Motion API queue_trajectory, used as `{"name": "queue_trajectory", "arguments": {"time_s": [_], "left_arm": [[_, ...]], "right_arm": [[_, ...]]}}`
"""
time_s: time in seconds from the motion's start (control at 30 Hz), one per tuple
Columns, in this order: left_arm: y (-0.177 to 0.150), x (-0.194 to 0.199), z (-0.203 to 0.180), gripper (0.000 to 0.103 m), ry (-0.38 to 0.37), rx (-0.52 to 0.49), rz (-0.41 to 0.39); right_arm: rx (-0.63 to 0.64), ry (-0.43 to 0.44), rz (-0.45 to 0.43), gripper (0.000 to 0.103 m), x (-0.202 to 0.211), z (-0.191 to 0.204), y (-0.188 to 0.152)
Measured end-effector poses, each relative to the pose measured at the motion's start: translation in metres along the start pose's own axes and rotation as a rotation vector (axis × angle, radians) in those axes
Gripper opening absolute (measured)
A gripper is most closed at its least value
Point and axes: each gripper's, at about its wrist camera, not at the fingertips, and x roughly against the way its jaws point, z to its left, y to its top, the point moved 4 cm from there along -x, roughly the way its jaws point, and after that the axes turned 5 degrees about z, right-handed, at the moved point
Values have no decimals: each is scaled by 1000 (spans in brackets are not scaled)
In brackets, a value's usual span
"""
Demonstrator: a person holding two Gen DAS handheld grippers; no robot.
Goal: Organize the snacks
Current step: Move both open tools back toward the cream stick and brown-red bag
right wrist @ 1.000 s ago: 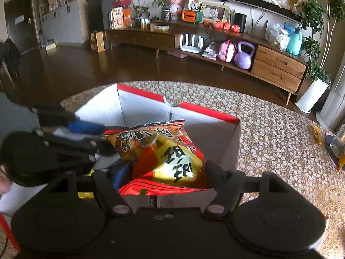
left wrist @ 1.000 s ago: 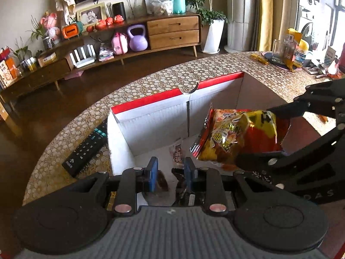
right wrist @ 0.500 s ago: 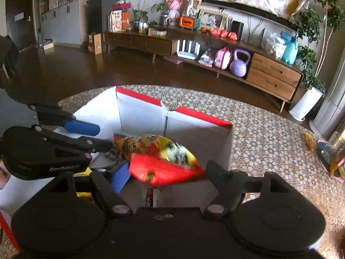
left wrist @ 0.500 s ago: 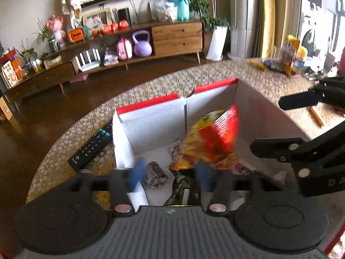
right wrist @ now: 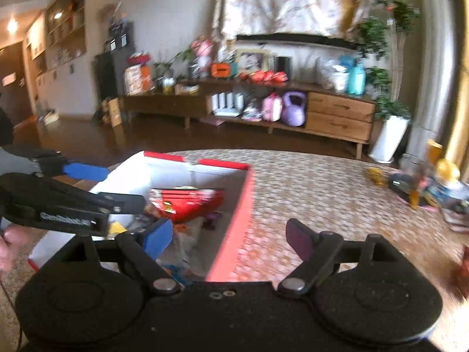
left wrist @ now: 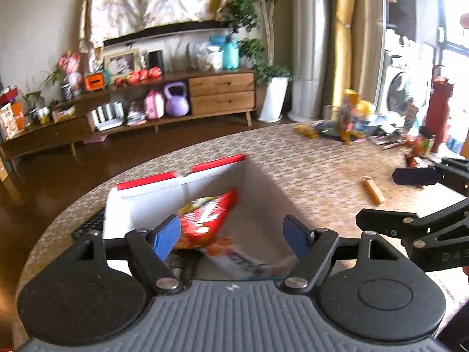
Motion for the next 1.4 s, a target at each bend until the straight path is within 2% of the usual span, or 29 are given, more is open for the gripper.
{"name": "queue_trajectory", "arguments": {"time_s": [0.1,0.2,0.7,1.13,1.4], "left_arm": [[2,4,-24,79,-20,-1,-19],[4,6,-47,84,-46,19,-36],[2,-2,-156,84,-134,-44,-75],[1,-21,-206,84,-181,-88,-67],[5,-44,-231,85,-179,-108,-70]], "right_arm": [[-35,-43,-24,88,15,-19,-14],[-83,-76,-41,88,28,-41,-28],[-245,-245,-53,91,77,-121,-98],[-355,-396,-39,94,107,-177,-142],[-401,-435,-44,99,114,-196,-155]]}}
